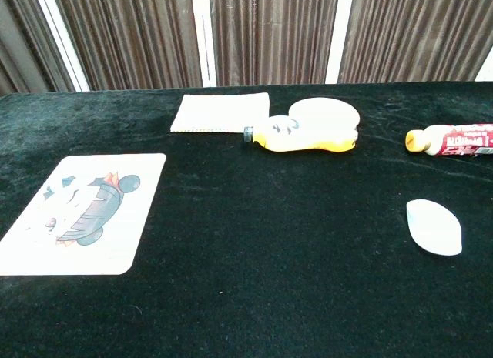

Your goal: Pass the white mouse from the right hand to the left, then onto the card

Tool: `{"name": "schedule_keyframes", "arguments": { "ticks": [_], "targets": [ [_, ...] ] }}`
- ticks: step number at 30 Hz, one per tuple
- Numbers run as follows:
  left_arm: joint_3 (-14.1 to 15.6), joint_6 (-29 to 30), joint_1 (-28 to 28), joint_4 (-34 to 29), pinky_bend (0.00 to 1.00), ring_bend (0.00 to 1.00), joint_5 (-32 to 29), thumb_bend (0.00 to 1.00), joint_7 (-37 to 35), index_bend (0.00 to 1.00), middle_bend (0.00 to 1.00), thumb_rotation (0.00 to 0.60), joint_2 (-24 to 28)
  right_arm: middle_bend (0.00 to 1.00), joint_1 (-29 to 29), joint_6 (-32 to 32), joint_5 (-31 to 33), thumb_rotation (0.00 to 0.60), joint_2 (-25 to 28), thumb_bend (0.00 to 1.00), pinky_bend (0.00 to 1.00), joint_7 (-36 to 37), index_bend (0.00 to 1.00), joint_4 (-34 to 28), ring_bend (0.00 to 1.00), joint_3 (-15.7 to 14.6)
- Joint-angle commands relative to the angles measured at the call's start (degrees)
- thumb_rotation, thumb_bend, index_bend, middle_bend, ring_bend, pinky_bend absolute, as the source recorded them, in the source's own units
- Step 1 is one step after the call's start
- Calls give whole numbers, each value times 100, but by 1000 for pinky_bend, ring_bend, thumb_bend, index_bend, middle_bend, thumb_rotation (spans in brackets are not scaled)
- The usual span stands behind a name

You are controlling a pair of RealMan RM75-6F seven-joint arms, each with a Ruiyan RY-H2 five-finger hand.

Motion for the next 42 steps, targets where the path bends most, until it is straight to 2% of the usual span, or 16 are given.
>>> {"name": "schedule_keyframes", "arguments": {
  "ticks": [1,8,13,16,22,26,32,42],
  "targets": [
    [-3,-36,-13,15,0,0,-23,0,10,0,0,600,-8,0,20,-79,-13,600,8,0,0,-19,67,-16,0,-30],
    [-77,-133,-85,36,0,0,-153,0,84,0,0,600,-63,0,458,-778,-217,600,-42,0,0,-18,69,176,0,-83],
    [-179,-368,-210,83,0,0,-470,0,181,0,0,600,-136,10,1424,-1772,-896,600,100,0,0,346,69,519,0,-66],
    [-217,-459,-254,74,0,0,-617,0,214,0,0,600,-155,39,1887,-2132,-1271,600,132,0,0,576,69,764,0,-79],
    [-309,-557,-324,166,0,0,-905,0,358,0,0,600,-266,48,2922,-2672,-2250,600,-137,0,0,778,68,2032,0,-234],
    [-359,-621,-361,233,0,0,-1115,0,483,0,0,600,-341,48,3282,-2788,-2575,600,-384,0,0,1031,69,2721,0,-457],
    [-406,-669,-412,301,0,0,-1322,0,686,0,0,600,-471,49,3692,-2642,-3135,600,-905,0,0,1057,69,3846,0,-857],
    [-427,-651,-446,325,0,0,-1438,0,884,0,0,600,-586,50,3887,-2672,-3006,600,-1685,0,0,1254,69,4905,0,-1201]
  ]
}}
